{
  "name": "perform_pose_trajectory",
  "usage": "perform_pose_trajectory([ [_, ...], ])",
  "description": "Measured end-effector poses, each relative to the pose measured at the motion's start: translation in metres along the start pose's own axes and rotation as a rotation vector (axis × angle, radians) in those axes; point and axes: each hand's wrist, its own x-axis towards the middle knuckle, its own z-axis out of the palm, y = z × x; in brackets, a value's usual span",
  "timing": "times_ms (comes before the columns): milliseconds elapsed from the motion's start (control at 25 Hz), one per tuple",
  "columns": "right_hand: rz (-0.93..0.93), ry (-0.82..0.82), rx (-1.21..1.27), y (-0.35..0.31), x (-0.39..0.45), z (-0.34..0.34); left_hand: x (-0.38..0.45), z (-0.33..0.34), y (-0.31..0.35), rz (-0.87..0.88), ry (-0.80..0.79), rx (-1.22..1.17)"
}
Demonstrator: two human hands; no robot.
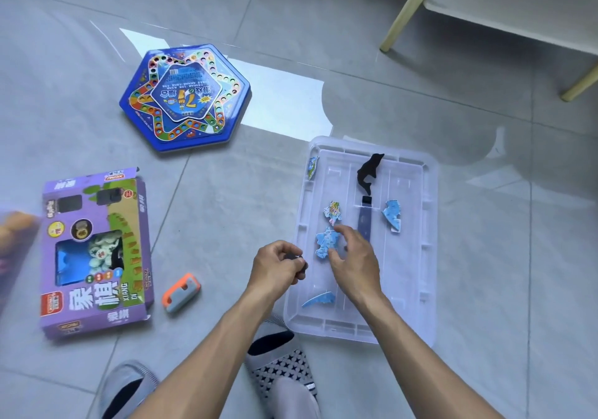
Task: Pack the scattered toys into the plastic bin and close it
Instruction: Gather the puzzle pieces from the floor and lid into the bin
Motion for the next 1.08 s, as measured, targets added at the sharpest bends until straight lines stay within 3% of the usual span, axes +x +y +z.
perform_pose_trajectory([
  [120,-0.18,-0.095,-0.452,0.001,0.011,0.011,-0.003,-0.018,-0.002,-0.056,-0.013,-0.036],
  [240,-0.103,-0.105,-0.534,0.001,0.016,0.011,-0.006,-0.027,-0.005,-0.082,0.029,-0.1],
  [320,0.037,-0.115,-0.272,0.0,0.018,-0.002,-0.003,-0.027,-0.008,-0.062,0.046,-0.049],
  [400,0.182,-0.154,0.217,-0.003,0.013,-0.017,-0.001,-0.021,-0.009,-0.061,0.038,-0.006],
  [480,0.313,-0.276,0.633,-0.013,-0.004,-0.025,-0.001,-0.012,-0.008,-0.075,-0.03,-0.107],
  [560,0.3,-0.365,0.696,-0.02,-0.021,-0.024,-0.004,-0.006,-0.008,-0.016,-0.127,-0.158],
  [640,0.248,-0.352,0.639,-0.023,-0.032,-0.015,-0.008,-0.002,-0.009,0.063,-0.117,-0.098],
  [720,0.167,-0.234,0.483,-0.016,-0.035,-0.008,-0.011,-0.004,-0.01,0.084,0.001,-0.078],
  [800,-0.034,-0.182,0.072,0.001,-0.039,-0.002,-0.009,-0.009,-0.01,0.043,0.11,-0.087],
  [920,-0.312,-0.333,-0.447,0.036,-0.049,0.011,-0.003,-0.019,-0.009,-0.038,0.096,-0.117],
  [1080,-0.376,-0.337,-0.536,0.039,-0.049,0.01,-0.005,-0.018,-0.001,-0.019,0.063,-0.1],
])
